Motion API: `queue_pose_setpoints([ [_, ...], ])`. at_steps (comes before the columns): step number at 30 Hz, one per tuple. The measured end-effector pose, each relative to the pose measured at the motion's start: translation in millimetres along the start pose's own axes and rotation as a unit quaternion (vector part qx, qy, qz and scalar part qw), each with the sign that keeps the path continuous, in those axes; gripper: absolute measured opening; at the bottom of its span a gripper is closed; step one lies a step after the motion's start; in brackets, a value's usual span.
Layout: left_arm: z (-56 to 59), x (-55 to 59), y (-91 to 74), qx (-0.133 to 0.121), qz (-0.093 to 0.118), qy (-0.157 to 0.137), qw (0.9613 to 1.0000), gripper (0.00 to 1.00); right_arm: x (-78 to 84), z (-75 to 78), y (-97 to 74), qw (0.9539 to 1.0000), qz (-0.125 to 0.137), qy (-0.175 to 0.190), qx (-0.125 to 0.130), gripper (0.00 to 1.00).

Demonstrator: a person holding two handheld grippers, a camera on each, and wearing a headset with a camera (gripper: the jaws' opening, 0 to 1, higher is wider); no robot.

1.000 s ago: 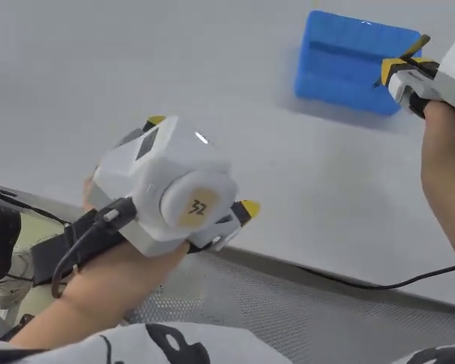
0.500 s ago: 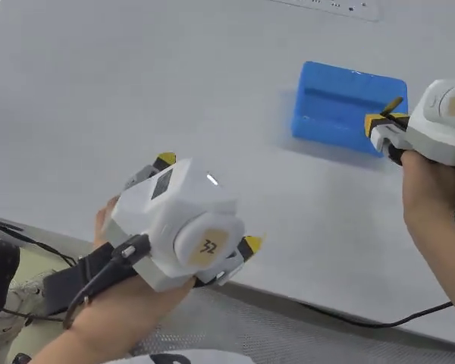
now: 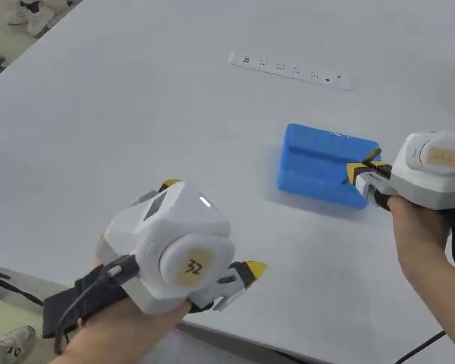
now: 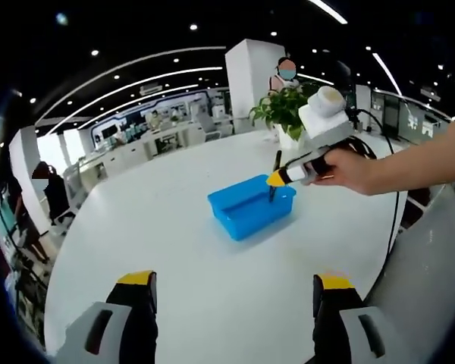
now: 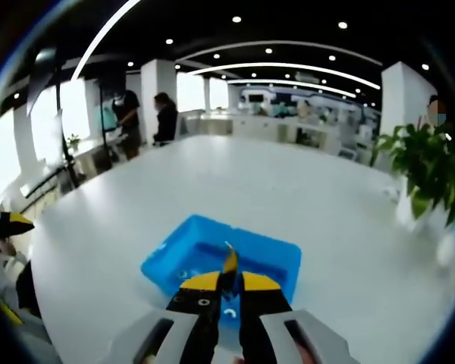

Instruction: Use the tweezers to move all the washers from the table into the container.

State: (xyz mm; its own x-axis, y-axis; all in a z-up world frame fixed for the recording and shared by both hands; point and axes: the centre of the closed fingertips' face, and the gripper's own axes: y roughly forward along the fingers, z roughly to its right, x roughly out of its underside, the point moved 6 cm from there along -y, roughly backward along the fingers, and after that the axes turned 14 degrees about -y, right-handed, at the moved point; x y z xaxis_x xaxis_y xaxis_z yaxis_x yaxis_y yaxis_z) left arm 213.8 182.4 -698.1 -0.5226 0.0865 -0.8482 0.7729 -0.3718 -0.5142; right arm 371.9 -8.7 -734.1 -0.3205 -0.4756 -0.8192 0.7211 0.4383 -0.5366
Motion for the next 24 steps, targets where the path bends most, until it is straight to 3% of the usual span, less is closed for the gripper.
queue_pose_setpoints([
  [2, 5.5, -19.5, 0.0, 0.037, 0.013, -0.005, 0.9992, 0.78, -11.1, -3.0, -8.9, 0.9992, 0.018, -0.034, -0.014, 0.05],
  [6, 15.7, -52.9, 5.8, 0.094, 0.023, 0.025, 0.9950, 0.64, -28.3, -20.4, -33.7, 0.9936, 0.035, -0.096, -0.048, 0.05],
  [8, 23.6, -65.8, 11.5, 0.129, 0.023, 0.036, 0.9907, 0.51, -29.6, -29.1, -41.8, 0.9894, 0.029, -0.125, -0.067, 0.05],
  [11, 31.3, -78.1, 19.5, 0.157, 0.033, 0.048, 0.9859, 0.32, -30.1, -39.5, -55.9, 0.9853, 0.032, -0.154, -0.067, 0.05],
  [15, 45.1, -82.6, 35.9, 0.190, 0.015, 0.066, 0.9795, 0.30, -22.6, -48.5, -68.1, 0.9811, 0.025, -0.175, -0.078, 0.05],
  [20, 64.8, -78.7, 46.1, 0.229, -0.005, 0.102, 0.9679, 0.20, -10.3, -56.3, -76.9, 0.9745, 0.010, -0.203, -0.095, 0.05],
  [21, 70.9, -75.5, 46.7, 0.249, -0.019, 0.110, 0.9620, 0.18, -6.8, -59.0, -77.6, 0.9739, 0.007, -0.204, -0.099, 0.05],
  [24, 79.0, -72.9, 50.0, 0.257, -0.020, 0.131, 0.9573, 0.15, 1.8, -66.3, -78.2, 0.9705, -0.001, -0.215, -0.110, 0.05],
])
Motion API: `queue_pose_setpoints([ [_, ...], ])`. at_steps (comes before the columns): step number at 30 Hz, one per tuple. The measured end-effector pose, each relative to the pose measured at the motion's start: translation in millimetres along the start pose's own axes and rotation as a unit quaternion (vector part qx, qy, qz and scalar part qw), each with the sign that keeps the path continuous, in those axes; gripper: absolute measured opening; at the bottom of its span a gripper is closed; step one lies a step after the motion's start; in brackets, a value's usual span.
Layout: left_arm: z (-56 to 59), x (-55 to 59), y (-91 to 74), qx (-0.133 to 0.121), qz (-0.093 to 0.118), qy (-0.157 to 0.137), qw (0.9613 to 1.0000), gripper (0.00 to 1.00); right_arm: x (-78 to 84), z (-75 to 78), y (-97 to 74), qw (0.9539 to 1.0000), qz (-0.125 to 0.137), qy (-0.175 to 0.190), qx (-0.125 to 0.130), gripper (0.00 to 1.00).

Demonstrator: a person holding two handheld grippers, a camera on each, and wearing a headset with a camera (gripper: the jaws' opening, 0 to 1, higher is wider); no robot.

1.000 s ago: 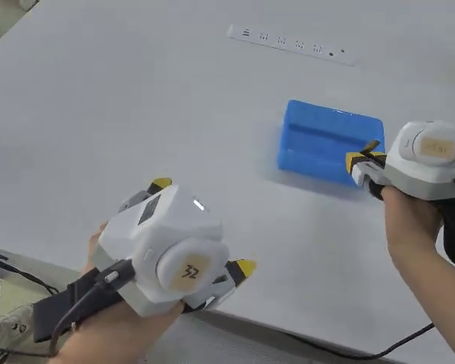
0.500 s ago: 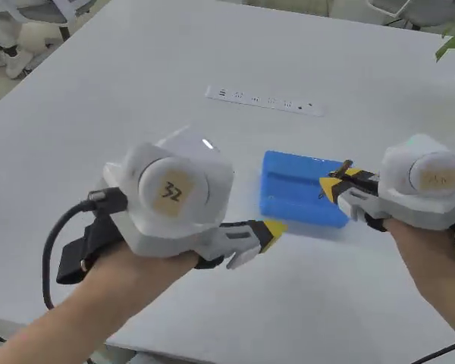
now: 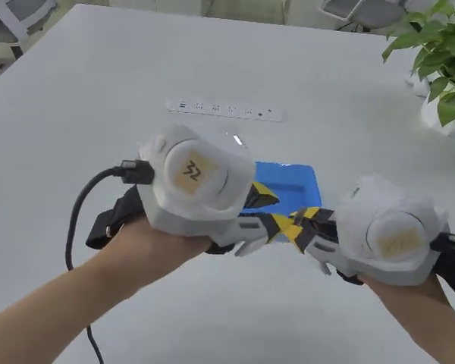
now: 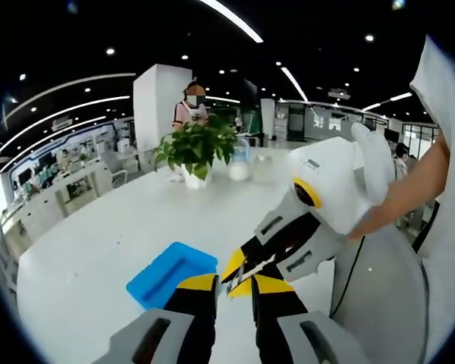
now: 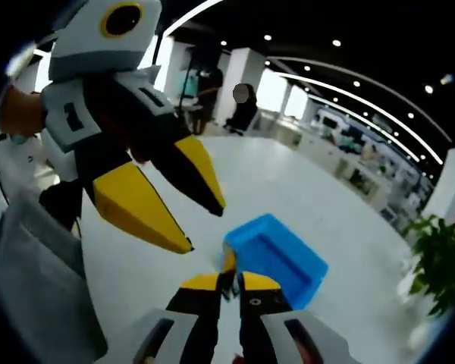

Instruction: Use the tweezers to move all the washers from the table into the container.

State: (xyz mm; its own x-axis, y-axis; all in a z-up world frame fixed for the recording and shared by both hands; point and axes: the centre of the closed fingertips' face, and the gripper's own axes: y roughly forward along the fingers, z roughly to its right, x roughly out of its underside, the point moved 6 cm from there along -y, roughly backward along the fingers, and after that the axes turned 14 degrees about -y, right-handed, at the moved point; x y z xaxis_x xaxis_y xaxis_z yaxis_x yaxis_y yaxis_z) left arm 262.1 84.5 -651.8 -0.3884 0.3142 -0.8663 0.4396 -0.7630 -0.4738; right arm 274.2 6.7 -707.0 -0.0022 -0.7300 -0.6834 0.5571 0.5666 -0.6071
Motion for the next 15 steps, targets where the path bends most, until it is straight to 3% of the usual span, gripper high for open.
queue_pose_setpoints([
  [3, 5.4, 4.0, 7.2, 0.016, -0.015, 0.025, 0.9995, 0.15, 4.5, -10.0, 2.9, 0.9994, -0.015, -0.033, -0.002, 0.05],
  [5, 9.6, 11.7, 12.1, 0.035, -0.040, 0.043, 0.9977, 0.12, 7.2, -17.1, 5.5, 0.9982, -0.026, -0.054, -0.007, 0.05],
  [8, 10.9, 24.5, 18.8, 0.049, -0.059, 0.074, 0.9943, 0.02, 10.7, -24.1, 9.0, 0.9964, -0.037, -0.076, -0.007, 0.05],
  [11, 12.1, 33.3, 22.9, 0.056, -0.063, 0.088, 0.9926, 0.00, 17.6, -29.0, 11.3, 0.9929, -0.057, -0.104, -0.007, 0.05],
  [15, 9.2, 44.5, 28.6, 0.057, -0.074, 0.110, 0.9896, 0.00, 28.2, -34.4, 14.7, 0.9914, -0.071, -0.108, -0.015, 0.05],
])
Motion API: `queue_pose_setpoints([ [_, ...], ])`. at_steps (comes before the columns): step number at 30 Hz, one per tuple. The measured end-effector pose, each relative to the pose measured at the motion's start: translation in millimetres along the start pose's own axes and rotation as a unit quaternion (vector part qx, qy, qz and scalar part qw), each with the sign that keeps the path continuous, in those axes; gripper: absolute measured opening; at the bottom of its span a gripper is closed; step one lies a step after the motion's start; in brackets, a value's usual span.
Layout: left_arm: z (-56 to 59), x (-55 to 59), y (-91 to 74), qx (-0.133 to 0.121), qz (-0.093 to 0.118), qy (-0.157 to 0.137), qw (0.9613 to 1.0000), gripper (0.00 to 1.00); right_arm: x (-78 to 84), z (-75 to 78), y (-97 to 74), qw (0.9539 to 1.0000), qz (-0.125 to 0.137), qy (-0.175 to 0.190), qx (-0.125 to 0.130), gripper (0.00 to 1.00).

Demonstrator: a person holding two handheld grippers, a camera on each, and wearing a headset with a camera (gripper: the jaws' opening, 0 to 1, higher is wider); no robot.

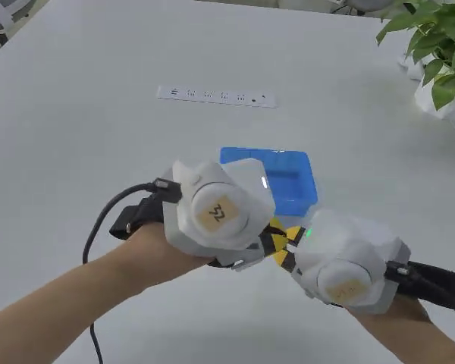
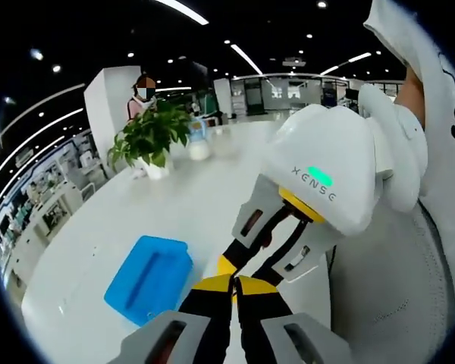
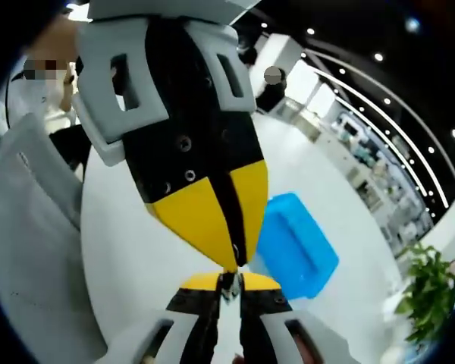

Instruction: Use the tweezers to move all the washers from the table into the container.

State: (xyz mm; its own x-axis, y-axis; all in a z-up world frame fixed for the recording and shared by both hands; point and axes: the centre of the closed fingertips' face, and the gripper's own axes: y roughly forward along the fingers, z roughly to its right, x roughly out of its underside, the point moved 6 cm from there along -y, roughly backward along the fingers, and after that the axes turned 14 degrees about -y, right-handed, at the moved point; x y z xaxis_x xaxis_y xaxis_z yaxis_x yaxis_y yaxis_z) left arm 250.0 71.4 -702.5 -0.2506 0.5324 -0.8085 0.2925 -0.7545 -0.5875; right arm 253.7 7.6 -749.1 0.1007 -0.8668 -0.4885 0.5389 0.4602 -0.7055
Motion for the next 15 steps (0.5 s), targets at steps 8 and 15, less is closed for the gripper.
queue_pose_setpoints([
  [8, -8.1, 38.3, 19.7, 0.017, -0.031, 0.019, 0.9992, 0.00, 18.6, -16.3, 23.7, 0.9992, -0.026, 0.027, -0.016, 0.07],
  [15, -17.2, 62.0, 29.1, 0.019, -0.062, 0.019, 0.9977, 0.00, 23.2, -22.5, 34.8, 0.9978, -0.035, 0.049, -0.026, 0.10],
])
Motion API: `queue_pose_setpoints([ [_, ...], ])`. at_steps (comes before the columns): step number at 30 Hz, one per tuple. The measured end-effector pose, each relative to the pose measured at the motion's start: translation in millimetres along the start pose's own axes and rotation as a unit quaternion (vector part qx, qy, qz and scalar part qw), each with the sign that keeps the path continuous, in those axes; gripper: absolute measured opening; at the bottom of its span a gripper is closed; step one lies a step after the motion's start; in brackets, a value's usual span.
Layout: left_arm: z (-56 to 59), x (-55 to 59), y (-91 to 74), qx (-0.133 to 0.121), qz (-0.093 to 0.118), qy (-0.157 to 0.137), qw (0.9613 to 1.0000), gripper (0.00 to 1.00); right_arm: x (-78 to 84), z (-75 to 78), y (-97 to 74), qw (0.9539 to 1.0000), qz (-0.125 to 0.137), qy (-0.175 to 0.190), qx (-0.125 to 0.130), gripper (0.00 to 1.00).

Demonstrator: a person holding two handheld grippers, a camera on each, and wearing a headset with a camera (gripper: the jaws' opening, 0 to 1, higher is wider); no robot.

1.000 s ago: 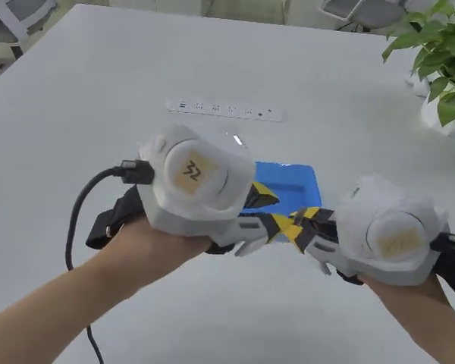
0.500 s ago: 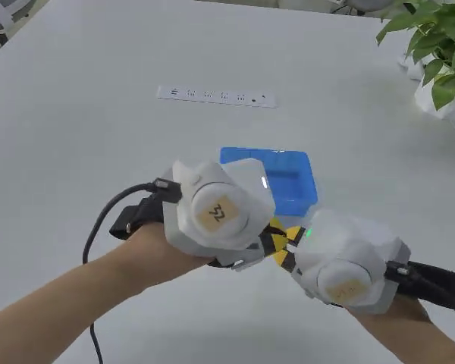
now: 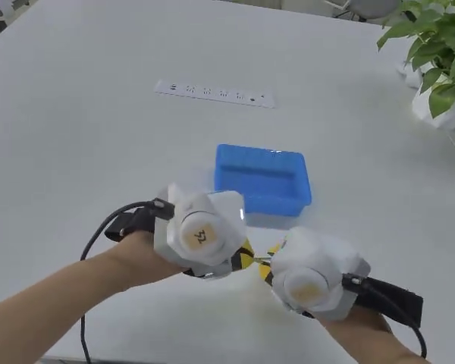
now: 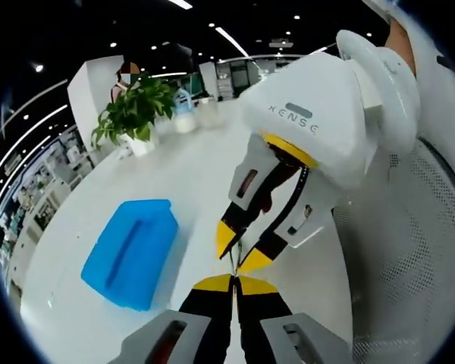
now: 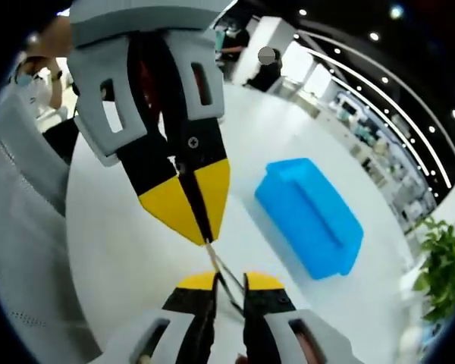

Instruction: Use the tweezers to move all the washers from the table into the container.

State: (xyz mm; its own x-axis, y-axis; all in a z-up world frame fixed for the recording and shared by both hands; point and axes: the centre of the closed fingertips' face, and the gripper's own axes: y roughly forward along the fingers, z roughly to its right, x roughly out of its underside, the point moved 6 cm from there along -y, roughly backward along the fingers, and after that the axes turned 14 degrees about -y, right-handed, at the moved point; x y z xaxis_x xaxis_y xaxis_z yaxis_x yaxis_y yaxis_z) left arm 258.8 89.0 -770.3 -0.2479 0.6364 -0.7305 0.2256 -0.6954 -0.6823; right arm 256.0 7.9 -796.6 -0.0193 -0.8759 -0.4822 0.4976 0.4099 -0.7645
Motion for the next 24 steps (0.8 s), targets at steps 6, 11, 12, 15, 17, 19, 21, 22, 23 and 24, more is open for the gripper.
queue_pose_setpoints([
  [6, -4.5, 19.6, 8.9, -0.006, -0.040, -0.020, 0.9990, 0.00, -2.6, -2.8, -3.6, 0.9974, 0.036, 0.060, -0.020, 0.19],
  [11, -5.4, 33.5, 17.8, -0.015, -0.058, -0.038, 0.9975, 0.00, -10.8, -0.7, -22.6, 0.9955, 0.061, 0.070, -0.017, 0.25],
  [12, -6.3, 36.3, 19.0, -0.022, -0.063, -0.042, 0.9969, 0.00, -12.4, 0.8, -27.3, 0.9949, 0.067, 0.075, -0.014, 0.25],
  [15, -7.8, 35.8, 18.1, -0.034, -0.055, -0.055, 0.9964, 0.00, -16.8, 8.0, -45.0, 0.9899, 0.091, 0.108, -0.003, 0.25],
  [17, -8.1, 37.1, 18.4, -0.041, -0.072, -0.069, 0.9941, 0.00, -18.0, 15.0, -56.7, 0.9852, 0.104, 0.136, 0.008, 0.27],
  [19, -12.1, 40.7, 17.1, -0.078, -0.084, -0.079, 0.9903, 0.00, -20.1, 23.0, -68.9, 0.9779, 0.122, 0.169, 0.018, 0.30],
  [21, -10.8, 42.0, 14.5, -0.080, -0.083, -0.079, 0.9901, 0.08, -19.2, 31.5, -79.2, 0.9704, 0.132, 0.200, 0.030, 0.37],
  [22, -8.3, 42.8, 9.3, -0.081, -0.079, -0.094, 0.9891, 0.14, -17.8, 37.2, -84.2, 0.9657, 0.139, 0.215, 0.041, 0.39],
  [23, -6.4, 42.3, 5.6, -0.085, -0.069, -0.124, 0.9862, 0.23, -15.7, 41.0, -87.1, 0.9630, 0.140, 0.225, 0.049, 0.42],
  [24, -4.9, 40.7, -2.0, -0.094, -0.053, -0.150, 0.9827, 0.29, -13.8, 44.0, -89.5, 0.9601, 0.142, 0.235, 0.053, 0.44],
])
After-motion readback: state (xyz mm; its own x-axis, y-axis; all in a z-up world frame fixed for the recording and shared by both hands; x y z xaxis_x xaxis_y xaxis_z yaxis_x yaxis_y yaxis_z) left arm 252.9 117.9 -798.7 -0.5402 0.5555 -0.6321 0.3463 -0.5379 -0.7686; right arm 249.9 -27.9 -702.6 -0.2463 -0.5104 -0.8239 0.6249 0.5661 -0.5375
